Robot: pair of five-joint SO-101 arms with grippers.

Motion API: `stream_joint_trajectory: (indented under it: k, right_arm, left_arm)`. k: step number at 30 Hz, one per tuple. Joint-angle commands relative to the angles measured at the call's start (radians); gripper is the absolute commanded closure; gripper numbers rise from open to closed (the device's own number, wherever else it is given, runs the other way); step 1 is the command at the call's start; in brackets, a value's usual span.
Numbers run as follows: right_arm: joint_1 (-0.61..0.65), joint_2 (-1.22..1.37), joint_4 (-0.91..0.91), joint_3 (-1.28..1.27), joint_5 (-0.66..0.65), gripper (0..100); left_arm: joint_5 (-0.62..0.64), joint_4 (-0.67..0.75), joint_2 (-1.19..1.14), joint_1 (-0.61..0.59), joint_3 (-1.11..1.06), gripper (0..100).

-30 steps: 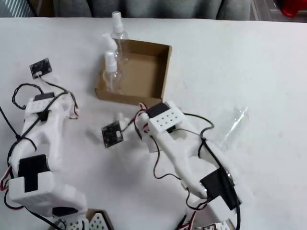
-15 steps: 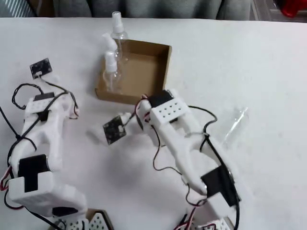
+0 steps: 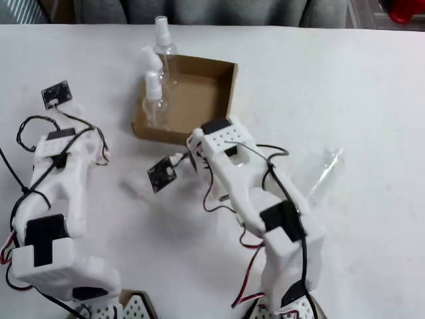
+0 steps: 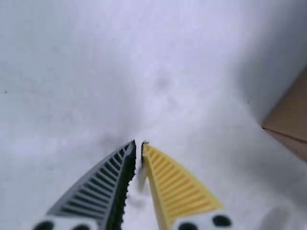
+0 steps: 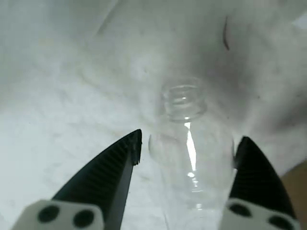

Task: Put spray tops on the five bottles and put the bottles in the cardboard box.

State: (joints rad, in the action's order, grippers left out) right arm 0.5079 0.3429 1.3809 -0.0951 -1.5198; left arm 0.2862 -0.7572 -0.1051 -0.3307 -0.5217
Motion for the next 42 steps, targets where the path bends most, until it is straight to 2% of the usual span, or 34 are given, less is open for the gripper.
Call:
stream_joint_trajectory:
  k: [1, 3, 8, 10, 16, 21, 23, 28, 31, 42]
  right_arm:
    - [-0.033, 0.013, 0.013, 0.083, -0.006, 93.0]
    - [-0.048, 0.021, 0.019, 0.103, 0.037, 99.1]
    - [-0.102, 0.005, 0.136, 0.176, 0.1, 98.3]
    - [-0.139, -0.013, 0.165, 0.203, 0.164, 98.2]
    - [-0.3, -0.12, 0.171, 0.221, 0.431, 98.3]
    - [-0.452, -0.209, 0.151, 0.219, 0.822, 98.3]
    - [-0.522, -0.234, 0.156, 0.216, 0.907, 98.3]
    - [-0.74, -0.294, 0.168, 0.158, 0.911, 98.3]
    - [-0.868, -0.318, 0.145, 0.097, 0.827, 98.2]
    - [-1.248, -0.381, -0.188, -0.146, 0.617, 98.1]
  left_arm:
    - [-0.012, 0.021, 0.007, -0.005, 0.058, 98]
    - [-0.012, 0.021, 0.007, -0.005, 0.058, 98]
    - [-0.012, 0.021, 0.007, 0.001, 0.058, 98]
    - [-0.012, 0.021, 0.007, 0.001, 0.058, 98]
    - [-0.012, 0.021, 0.007, 0.001, 0.058, 98]
    - [-0.012, 0.021, 0.007, 0.001, 0.058, 98]
    - [-0.012, 0.021, 0.007, 0.001, 0.058, 98]
    - [-0.012, 0.021, 0.007, 0.001, 0.058, 98]
    - [-0.012, 0.021, 0.007, 0.001, 0.058, 98]
    - [-0.014, 0.021, 0.007, 0.012, 0.058, 98]
